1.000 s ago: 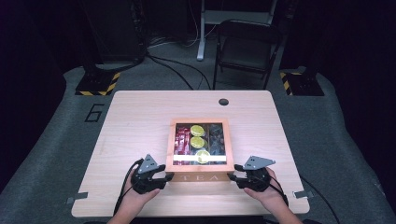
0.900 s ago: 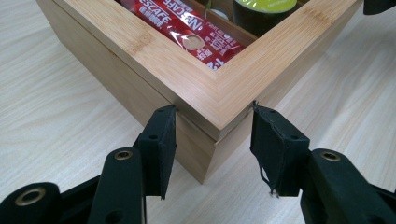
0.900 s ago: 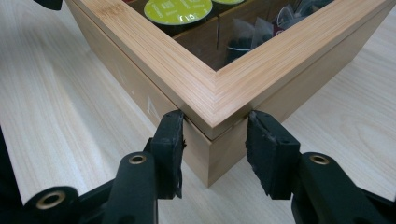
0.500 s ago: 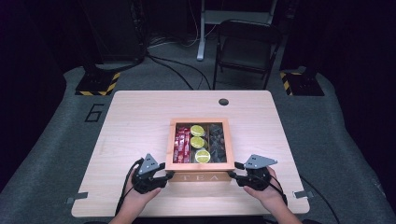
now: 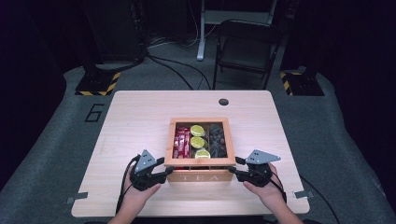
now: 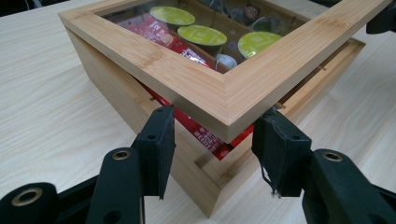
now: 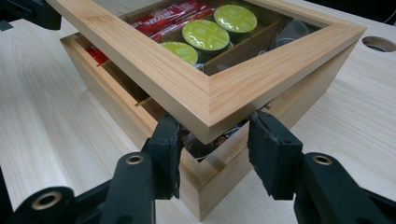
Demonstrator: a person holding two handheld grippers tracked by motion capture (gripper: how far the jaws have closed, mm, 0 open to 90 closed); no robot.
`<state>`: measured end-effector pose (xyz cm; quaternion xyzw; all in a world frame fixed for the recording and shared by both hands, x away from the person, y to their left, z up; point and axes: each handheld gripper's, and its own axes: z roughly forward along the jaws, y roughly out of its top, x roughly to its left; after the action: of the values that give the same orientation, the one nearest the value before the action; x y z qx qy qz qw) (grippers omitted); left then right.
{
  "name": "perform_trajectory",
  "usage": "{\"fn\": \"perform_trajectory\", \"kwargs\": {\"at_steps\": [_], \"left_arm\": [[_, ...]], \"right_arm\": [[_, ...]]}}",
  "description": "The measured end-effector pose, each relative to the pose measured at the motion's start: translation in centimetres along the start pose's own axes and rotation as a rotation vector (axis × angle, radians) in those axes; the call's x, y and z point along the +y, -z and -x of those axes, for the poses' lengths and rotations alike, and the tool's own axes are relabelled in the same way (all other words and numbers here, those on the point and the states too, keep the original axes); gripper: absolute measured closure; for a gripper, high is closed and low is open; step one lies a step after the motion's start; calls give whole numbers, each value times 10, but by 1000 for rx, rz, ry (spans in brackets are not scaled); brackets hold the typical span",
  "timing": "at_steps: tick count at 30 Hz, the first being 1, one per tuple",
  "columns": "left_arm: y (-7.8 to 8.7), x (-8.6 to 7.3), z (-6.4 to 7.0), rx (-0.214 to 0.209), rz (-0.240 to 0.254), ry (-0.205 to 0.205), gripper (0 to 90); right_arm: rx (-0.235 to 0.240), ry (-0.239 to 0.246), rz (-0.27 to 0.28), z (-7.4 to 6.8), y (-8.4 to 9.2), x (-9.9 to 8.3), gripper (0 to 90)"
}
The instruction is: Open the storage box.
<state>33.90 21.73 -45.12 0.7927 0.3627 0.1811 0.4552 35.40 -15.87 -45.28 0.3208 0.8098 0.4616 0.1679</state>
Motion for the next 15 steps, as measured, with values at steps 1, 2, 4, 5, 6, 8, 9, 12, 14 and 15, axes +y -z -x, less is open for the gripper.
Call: {"fn": "perform_trajectory", "kwargs": {"at_steps": [1, 2, 4, 5, 6, 8, 9, 12, 14, 15], "left_arm": [[0, 1, 0, -1, -4, 1, 494], [0, 2, 0, 3, -4, 0, 494], [1, 5, 0, 5, -11, -7, 494], [2, 7, -1, 12, -11, -15, 494], [2, 8, -1, 14, -7, -11, 494], [3, 12, -2, 24, 2, -14, 494], [4, 15, -2, 22, -1, -11, 494], [7, 20, -3, 29, 10, -14, 495], [8, 24, -4, 25, 6, -15, 495], [8, 25, -4, 24, 7, -12, 495]], "right_arm": [[-6, 6, -5, 1, 0, 3, 546], [-6, 6, -5, 1, 0, 3, 546], [-4, -8, -14, 0, 0, 5, 546], [-1, -12, -15, 1, 0, 7, 545], [-2, -13, -13, 1, 0, 9, 545], [0, -22, -12, 2, 1, 13, 545], [2, -27, -9, 3, 2, 14, 546], [9, -44, 4, 6, 4, 20, 545], [10, -43, 12, 8, 3, 23, 545], [7, -43, 13, 8, 3, 24, 545]]}}
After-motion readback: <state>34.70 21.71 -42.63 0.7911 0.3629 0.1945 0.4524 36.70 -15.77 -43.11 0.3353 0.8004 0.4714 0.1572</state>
